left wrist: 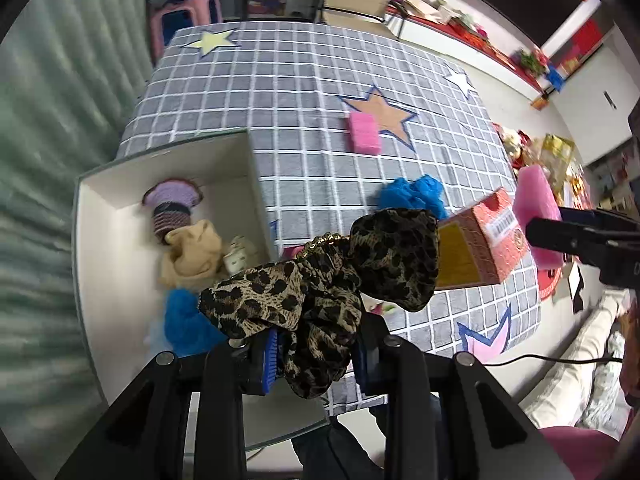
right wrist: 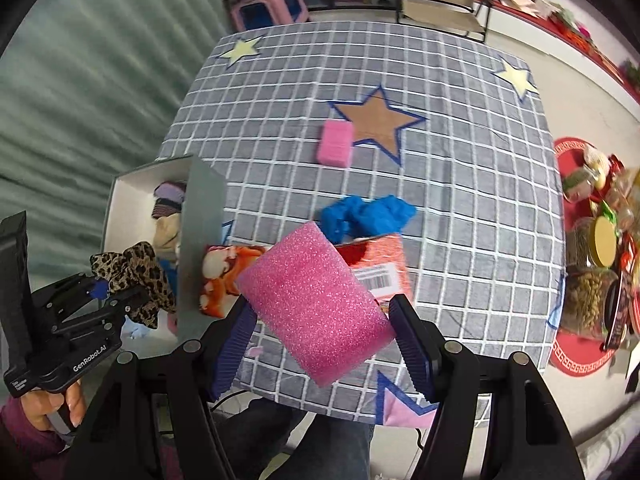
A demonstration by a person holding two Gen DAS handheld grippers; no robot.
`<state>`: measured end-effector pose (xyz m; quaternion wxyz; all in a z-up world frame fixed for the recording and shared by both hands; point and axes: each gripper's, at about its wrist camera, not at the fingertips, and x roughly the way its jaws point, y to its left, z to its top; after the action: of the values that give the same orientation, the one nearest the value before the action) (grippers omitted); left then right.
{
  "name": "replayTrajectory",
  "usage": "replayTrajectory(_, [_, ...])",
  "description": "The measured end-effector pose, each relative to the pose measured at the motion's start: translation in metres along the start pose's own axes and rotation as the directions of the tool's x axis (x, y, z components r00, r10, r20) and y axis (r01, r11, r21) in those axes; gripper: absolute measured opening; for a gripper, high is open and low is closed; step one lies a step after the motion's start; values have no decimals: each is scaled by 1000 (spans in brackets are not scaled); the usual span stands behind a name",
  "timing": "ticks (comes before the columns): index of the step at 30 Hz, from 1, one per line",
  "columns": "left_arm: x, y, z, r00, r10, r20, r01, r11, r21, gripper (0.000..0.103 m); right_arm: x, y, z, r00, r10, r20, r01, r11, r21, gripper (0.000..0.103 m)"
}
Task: Organize soft objects
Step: 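Carry the leopard scrunchie and pink foam block in both tools toward the white box, then open both tools to drop the leopard scrunchie and pink foam block into the box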
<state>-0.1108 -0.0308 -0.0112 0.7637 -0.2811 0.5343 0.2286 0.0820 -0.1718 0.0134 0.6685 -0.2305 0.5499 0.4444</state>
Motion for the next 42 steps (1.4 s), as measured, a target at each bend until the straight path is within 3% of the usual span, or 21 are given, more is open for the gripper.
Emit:
replayTrajectory(10, [-7,41,-20,1000,28,8,-27,993,-114,32,13,51,6,998,47,-35,-50,994,-102,70])
replayTrajectory(23, [-15,90,-44,997,72,11,-67,963,-260,32,33,119,16,990,110,-88,-128,964,-233,70])
replayTrajectory(42, [-13,126,-62,995,103,-8,-99,931,-352,32,55,187,17,977,128,-168,-183,909,-374,70])
